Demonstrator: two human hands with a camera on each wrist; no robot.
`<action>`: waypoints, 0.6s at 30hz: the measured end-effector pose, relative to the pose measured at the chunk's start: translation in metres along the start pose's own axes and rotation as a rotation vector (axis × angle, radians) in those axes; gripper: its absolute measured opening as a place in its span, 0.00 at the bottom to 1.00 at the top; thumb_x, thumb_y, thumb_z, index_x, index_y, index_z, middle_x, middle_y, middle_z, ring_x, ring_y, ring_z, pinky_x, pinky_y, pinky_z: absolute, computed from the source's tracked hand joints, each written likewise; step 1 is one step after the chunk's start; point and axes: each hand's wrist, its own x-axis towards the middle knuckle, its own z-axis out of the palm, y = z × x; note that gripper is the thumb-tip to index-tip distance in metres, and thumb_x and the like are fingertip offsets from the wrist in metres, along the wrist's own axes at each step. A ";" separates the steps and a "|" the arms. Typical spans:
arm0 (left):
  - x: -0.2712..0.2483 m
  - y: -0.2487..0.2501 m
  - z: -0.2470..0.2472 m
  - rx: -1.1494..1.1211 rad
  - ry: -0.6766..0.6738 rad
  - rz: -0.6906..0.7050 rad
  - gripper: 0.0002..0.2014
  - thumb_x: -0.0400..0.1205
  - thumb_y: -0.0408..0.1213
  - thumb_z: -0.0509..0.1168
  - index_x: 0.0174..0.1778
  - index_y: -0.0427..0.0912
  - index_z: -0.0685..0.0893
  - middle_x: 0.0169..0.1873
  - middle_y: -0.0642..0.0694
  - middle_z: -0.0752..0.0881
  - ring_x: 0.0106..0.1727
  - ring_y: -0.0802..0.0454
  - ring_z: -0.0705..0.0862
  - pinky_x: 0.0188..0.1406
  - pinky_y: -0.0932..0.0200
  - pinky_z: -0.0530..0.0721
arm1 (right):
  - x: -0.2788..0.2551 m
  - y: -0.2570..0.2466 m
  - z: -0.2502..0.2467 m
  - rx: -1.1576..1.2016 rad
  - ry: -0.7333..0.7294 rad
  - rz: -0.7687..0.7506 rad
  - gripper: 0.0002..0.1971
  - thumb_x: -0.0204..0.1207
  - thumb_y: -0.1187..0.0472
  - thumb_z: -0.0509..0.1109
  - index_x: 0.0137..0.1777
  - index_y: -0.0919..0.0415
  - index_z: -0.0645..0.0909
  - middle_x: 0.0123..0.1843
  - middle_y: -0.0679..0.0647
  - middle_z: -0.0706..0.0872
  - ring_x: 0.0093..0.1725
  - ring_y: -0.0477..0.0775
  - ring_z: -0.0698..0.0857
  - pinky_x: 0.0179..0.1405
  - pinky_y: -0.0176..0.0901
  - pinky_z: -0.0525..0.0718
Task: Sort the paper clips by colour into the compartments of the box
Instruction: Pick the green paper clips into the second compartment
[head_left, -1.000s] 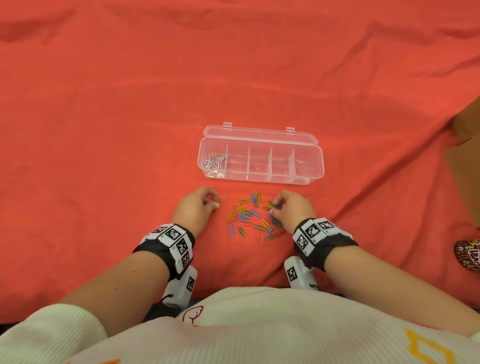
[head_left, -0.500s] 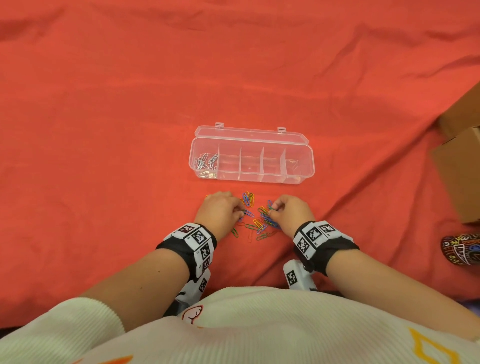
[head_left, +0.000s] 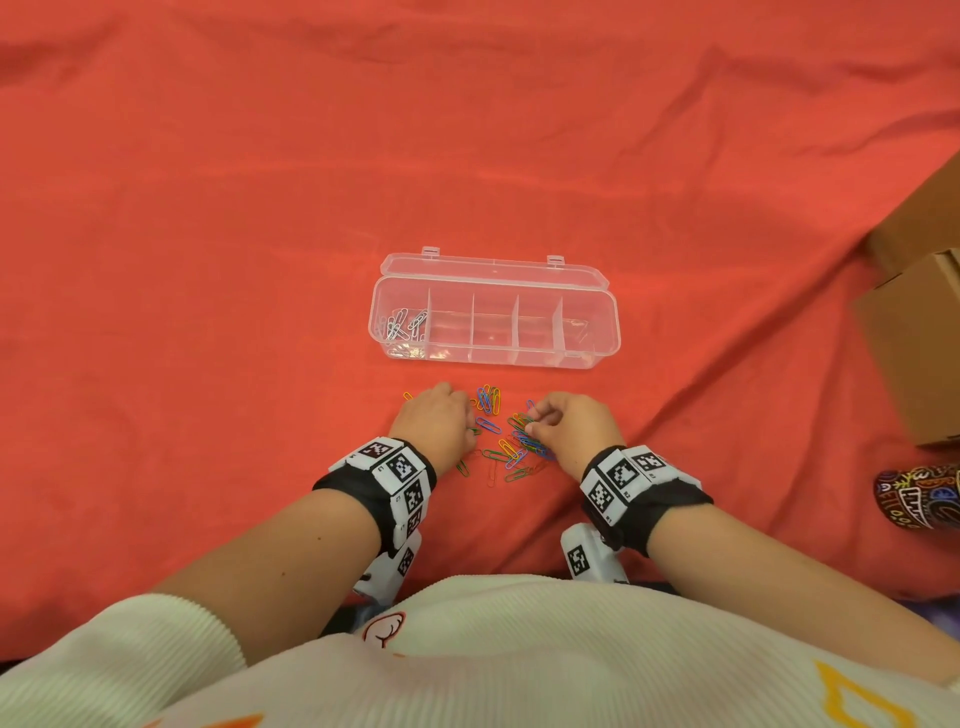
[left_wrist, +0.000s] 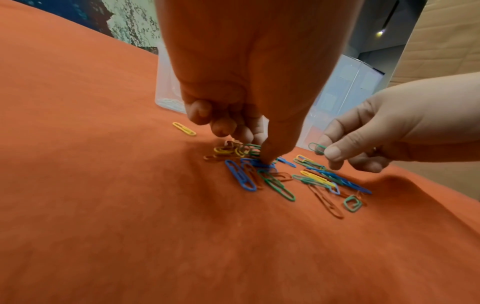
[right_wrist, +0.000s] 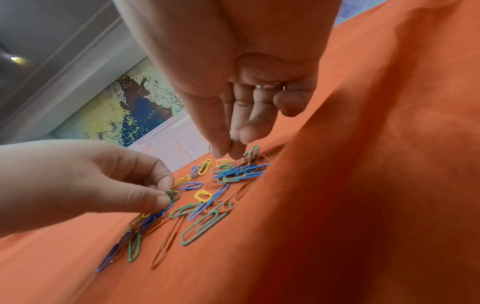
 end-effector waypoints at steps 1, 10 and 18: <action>-0.001 -0.001 0.000 -0.001 -0.005 0.005 0.07 0.75 0.38 0.65 0.47 0.43 0.81 0.52 0.41 0.80 0.55 0.40 0.80 0.55 0.47 0.76 | 0.001 -0.003 0.001 -0.009 -0.007 -0.010 0.05 0.72 0.61 0.72 0.47 0.58 0.85 0.29 0.43 0.78 0.31 0.45 0.77 0.25 0.21 0.68; -0.013 -0.019 -0.002 -0.334 0.106 0.012 0.03 0.71 0.35 0.68 0.38 0.47 0.81 0.38 0.50 0.82 0.40 0.52 0.81 0.44 0.57 0.78 | 0.005 -0.016 0.009 -0.268 -0.090 -0.038 0.06 0.70 0.59 0.71 0.40 0.50 0.75 0.41 0.50 0.80 0.50 0.59 0.84 0.48 0.47 0.78; -0.018 -0.034 -0.011 -0.671 0.106 -0.015 0.11 0.75 0.32 0.69 0.53 0.46 0.86 0.27 0.56 0.80 0.23 0.68 0.75 0.28 0.81 0.72 | 0.002 -0.017 0.004 -0.230 -0.088 -0.051 0.04 0.67 0.59 0.69 0.35 0.52 0.77 0.37 0.50 0.81 0.43 0.58 0.84 0.47 0.47 0.80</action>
